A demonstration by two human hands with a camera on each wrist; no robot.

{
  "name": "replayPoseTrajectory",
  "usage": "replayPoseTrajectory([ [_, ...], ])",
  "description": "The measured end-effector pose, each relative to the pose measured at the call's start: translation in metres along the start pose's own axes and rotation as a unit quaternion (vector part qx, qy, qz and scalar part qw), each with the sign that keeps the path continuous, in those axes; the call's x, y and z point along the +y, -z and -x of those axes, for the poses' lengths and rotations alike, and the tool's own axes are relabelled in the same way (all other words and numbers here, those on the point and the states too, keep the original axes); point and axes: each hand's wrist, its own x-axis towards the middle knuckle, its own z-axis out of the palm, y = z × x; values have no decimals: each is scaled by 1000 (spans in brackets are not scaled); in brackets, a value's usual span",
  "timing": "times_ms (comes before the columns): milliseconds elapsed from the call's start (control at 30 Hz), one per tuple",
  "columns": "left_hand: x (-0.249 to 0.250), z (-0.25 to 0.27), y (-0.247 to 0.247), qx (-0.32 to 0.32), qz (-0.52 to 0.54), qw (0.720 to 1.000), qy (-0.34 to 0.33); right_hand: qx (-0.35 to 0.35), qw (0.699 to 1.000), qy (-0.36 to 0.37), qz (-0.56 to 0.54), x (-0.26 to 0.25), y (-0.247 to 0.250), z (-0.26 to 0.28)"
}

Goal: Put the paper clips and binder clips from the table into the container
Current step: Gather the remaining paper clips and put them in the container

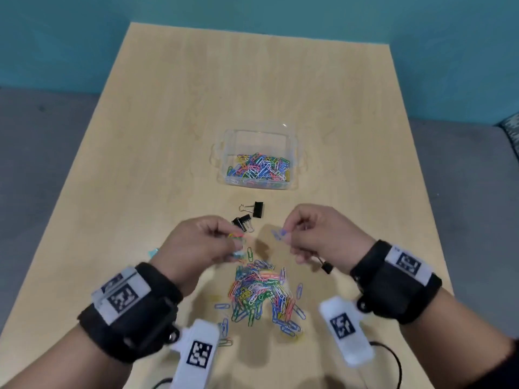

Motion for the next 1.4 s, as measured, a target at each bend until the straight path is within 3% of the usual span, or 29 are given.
replayPoseTrajectory([
  [133,47,-39,-4,19,4,999,-26,59,998,31,-20,-36,18,-41],
  [267,81,-86,-11,68,-88,990,-91,118,988,49,85,-60,30,-88],
  [400,93,-115,-26,105,-191,969,-114,141,972,55,181,-79,27,-111],
  [467,94,-119,-29,107,-279,946,-126,114,959,42,258,-87,28,-111],
  [567,91,-113,-16,121,-384,906,-129,146,886,58,436,-90,38,-95],
  [633,82,-93,-4,116,-362,914,-138,171,876,92,441,-78,37,-70],
  [700,61,-62,3,99,-361,913,-162,153,877,112,441,-51,24,-40],
  [800,4,-15,1,23,-470,864,-180,34,858,89,505,7,-10,3],
  [867,-38,2,-7,-35,-549,811,-201,-21,829,80,553,38,-34,20],
  [1033,-92,-3,-25,-75,-701,658,-264,-63,762,113,635,75,-62,21],
  [1100,-103,0,-24,-86,-725,630,-265,-78,751,108,647,79,-67,26],
  [1133,-107,3,-22,-84,-716,638,-271,-79,753,113,644,82,-69,30],
  [1233,-111,25,-9,-45,-648,701,-295,-87,767,158,615,98,-67,46],
  [1300,-116,43,5,4,-611,732,-301,-55,781,193,591,108,-62,58],
  [1400,-130,68,21,37,-592,775,-219,31,835,127,534,116,-58,79],
])
